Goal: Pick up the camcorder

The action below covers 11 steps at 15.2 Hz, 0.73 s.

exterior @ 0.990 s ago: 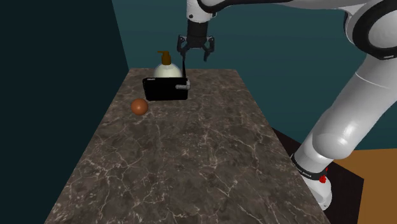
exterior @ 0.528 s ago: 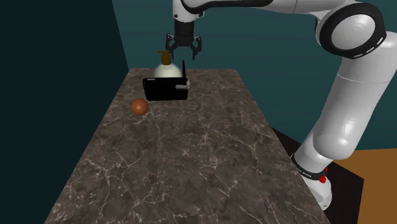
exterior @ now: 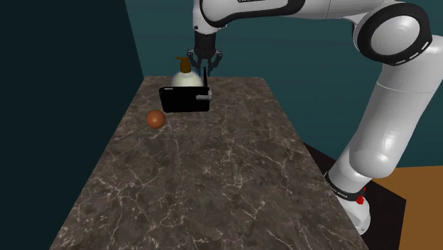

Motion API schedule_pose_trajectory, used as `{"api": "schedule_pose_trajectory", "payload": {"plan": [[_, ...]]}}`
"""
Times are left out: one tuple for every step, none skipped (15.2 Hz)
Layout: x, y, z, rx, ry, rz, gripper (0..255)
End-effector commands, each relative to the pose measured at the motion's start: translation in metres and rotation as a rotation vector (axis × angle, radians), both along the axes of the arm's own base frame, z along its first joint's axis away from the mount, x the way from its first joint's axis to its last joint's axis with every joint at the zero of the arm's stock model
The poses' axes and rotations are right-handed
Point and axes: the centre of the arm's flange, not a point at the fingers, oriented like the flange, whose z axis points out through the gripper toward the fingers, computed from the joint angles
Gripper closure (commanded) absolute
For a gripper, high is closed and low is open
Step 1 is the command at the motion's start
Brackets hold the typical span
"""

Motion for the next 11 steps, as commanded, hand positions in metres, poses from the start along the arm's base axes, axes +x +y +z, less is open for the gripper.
{"api": "schedule_pose_trajectory", "payload": {"plan": [[0.0, 0.001, -0.001, 0.0, 0.001, 0.001, 255], [0.0, 0.001, -0.001, 0.0, 0.001, 0.001, 255], [0.0, 0.001, -0.001, 0.0, 0.001, 0.001, 255], [0.0, 0.001, -0.001, 0.0, 0.001, 0.001, 255], [0.0, 0.001, -0.001, 0.0, 0.001, 0.001, 255], [0.0, 0.001, -0.001, 0.0, 0.001, 0.001, 255], [0.0, 0.001, -0.001, 0.0, 0.001, 0.001, 255], [0.0, -0.001, -0.001, 0.0, 0.001, 0.001, 255], [-0.001, -0.001, 0.004, 0.0, 0.001, 0.001, 255], [-0.001, -0.001, 0.01, 0.0, 0.001, 0.001, 255], [0.0, -0.001, 0.015, 0.0, 0.001, 0.001, 255]]}}
